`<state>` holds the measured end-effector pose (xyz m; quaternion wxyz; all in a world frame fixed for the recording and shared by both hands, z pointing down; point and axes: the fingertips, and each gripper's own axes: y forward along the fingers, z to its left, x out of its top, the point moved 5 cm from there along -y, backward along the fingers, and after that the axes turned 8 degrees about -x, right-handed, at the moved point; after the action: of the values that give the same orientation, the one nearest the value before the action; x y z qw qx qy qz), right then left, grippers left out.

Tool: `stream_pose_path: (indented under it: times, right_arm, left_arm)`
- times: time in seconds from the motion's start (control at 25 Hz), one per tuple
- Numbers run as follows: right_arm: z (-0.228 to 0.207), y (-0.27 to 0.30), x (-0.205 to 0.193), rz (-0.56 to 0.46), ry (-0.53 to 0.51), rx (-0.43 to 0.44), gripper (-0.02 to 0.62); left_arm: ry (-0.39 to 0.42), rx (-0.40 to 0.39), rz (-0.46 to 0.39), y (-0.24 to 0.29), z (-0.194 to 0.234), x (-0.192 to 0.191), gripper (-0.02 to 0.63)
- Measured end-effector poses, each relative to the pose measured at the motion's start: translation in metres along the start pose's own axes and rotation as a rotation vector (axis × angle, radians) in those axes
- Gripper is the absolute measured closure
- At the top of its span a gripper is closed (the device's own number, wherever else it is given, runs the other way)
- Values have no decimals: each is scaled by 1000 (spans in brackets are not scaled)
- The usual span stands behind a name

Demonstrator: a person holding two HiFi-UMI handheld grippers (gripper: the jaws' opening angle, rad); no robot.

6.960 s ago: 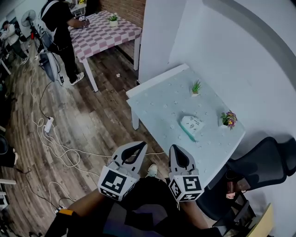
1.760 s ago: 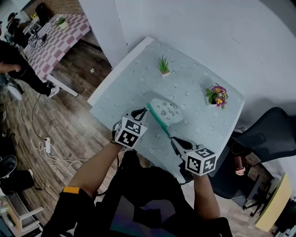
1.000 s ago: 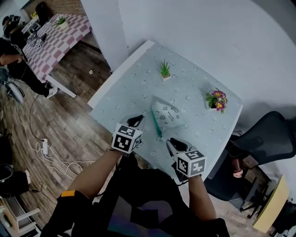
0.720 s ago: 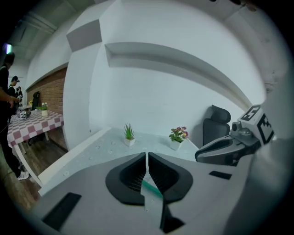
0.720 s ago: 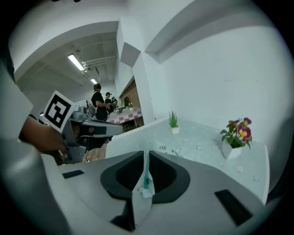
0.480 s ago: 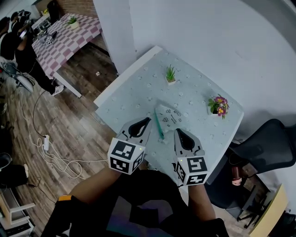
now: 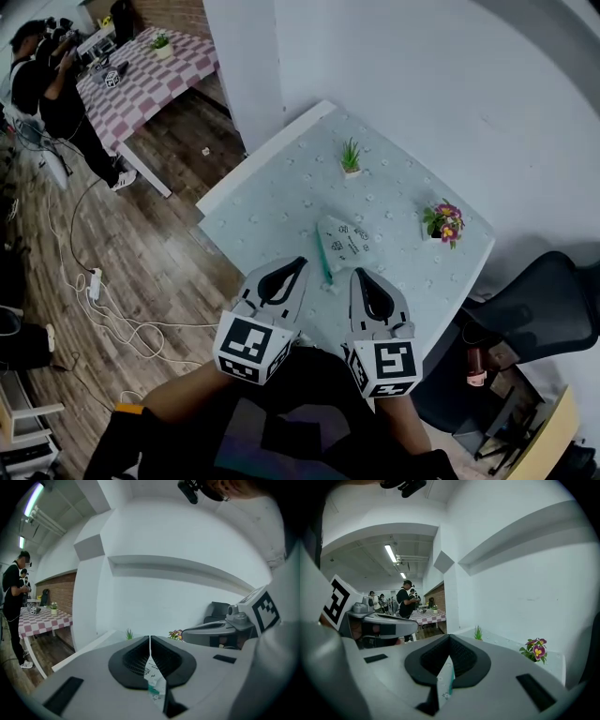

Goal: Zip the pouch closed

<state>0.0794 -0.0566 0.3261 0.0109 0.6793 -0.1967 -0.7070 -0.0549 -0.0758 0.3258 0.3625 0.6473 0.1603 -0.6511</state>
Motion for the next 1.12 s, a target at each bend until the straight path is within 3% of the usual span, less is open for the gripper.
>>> stream_pose_path:
  times: [1.12]
  right_arm:
    - [-2, 0, -14, 17, 22, 1, 581]
  left_arm:
    - [28, 6, 1, 0, -12, -2, 591]
